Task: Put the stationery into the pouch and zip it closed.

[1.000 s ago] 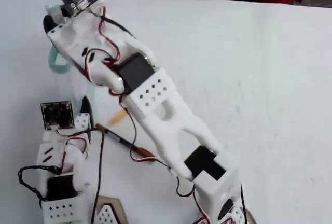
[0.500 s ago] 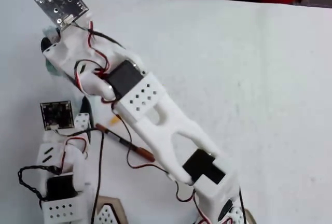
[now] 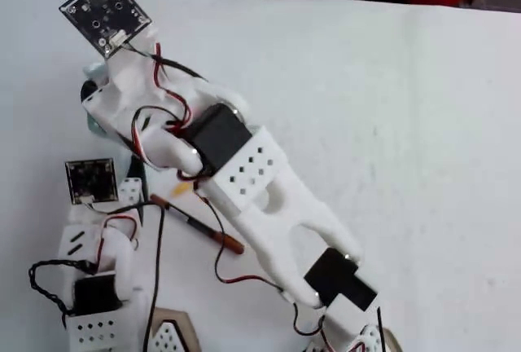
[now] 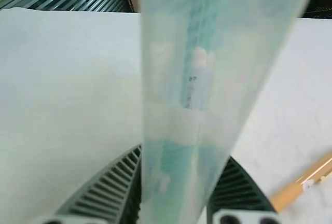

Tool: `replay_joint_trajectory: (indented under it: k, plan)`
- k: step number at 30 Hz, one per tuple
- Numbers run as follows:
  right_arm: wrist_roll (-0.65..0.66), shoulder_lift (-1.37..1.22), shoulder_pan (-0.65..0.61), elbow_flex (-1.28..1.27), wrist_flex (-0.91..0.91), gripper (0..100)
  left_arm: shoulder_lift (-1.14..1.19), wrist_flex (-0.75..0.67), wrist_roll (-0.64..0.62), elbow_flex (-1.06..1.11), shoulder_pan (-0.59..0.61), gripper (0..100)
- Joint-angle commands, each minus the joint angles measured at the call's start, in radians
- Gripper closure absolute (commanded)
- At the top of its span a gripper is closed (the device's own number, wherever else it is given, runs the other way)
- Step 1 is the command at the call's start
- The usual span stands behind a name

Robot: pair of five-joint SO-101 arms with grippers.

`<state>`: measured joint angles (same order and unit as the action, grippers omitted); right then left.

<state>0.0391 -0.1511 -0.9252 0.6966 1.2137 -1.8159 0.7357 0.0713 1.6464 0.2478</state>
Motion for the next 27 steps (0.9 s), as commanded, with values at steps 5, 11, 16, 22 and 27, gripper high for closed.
replay_joint_trajectory:
  k: [5,11,16,22,27]
  plan:
    - [0.011,0.051,-0.002,0.015,0.058,75.2,-0.010,-0.008,0.002,-0.054,0.007,84]
    - [0.011,0.053,-0.002,0.017,0.056,76.5,-0.010,-0.008,0.002,-0.052,0.007,84]
    - [0.011,0.053,-0.002,0.017,0.056,76.5,-0.010,-0.008,0.002,-0.052,0.007,84]
    - [0.011,0.097,0.005,0.058,0.068,76.5,-0.010,-0.008,0.002,-0.051,0.007,84]
    - [0.008,0.226,0.064,0.092,0.076,76.5,-0.010,-0.008,0.002,-0.049,0.007,84]
